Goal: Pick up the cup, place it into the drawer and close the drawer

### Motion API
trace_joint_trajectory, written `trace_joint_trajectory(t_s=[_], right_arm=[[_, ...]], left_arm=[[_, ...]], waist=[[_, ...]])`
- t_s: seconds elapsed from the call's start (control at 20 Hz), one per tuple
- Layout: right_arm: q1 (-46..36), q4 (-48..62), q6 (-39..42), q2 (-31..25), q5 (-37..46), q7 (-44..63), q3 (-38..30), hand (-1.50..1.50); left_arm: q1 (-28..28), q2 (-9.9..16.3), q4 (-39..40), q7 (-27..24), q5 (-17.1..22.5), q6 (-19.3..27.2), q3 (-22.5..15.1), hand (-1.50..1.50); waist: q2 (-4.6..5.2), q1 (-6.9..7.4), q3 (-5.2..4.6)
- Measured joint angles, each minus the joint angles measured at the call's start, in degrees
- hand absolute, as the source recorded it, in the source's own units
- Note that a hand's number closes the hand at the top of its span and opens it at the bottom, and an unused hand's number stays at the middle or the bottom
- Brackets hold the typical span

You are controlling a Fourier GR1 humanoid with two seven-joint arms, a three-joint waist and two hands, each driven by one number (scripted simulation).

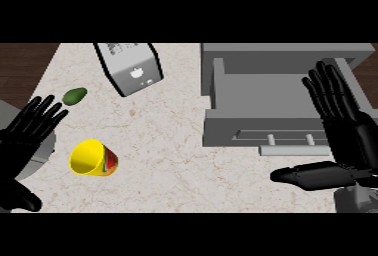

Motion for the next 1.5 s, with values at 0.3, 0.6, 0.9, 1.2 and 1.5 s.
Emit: trace_joint_trajectory(t_s=[0.3,0.6,0.9,1.2,1.5], right_arm=[[-3.20,2.11,0.70,-0.54,-0.46,0.07,-1.56,-1.50],[-4.98,2.48,0.68,-0.60,-0.34,1.03,-2.13,-1.50],[-6.69,2.25,1.01,-1.12,-1.33,2.87,-3.26,-1.50],[-5.83,0.97,1.75,-1.37,-1.63,2.95,-3.35,-1.50],[-7.38,2.40,1.67,-1.50,-1.83,2.93,-4.00,-1.50]], left_arm=[[-4.43,-0.33,14.00,-9.06,-10.55,-2.06,0.75,-1.50],[-6.98,-0.29,28.21,-20.92,-21.92,-0.08,0.03,-1.50],[-11.49,0.54,43.77,-31.42,-29.97,4.78,-1.64,-1.50],[-14.84,1.24,55.10,-39.48,-34.52,9.05,-3.34,-1.50],[-17.27,0.34,61.49,-44.72,-36.51,12.15,-4.43,-1.50]], waist=[[0.04,-0.16,-0.01],[0.04,-0.28,-0.03],[0.12,-0.51,-0.05],[0.28,-1.05,-0.14],[0.50,-1.33,-0.24]])
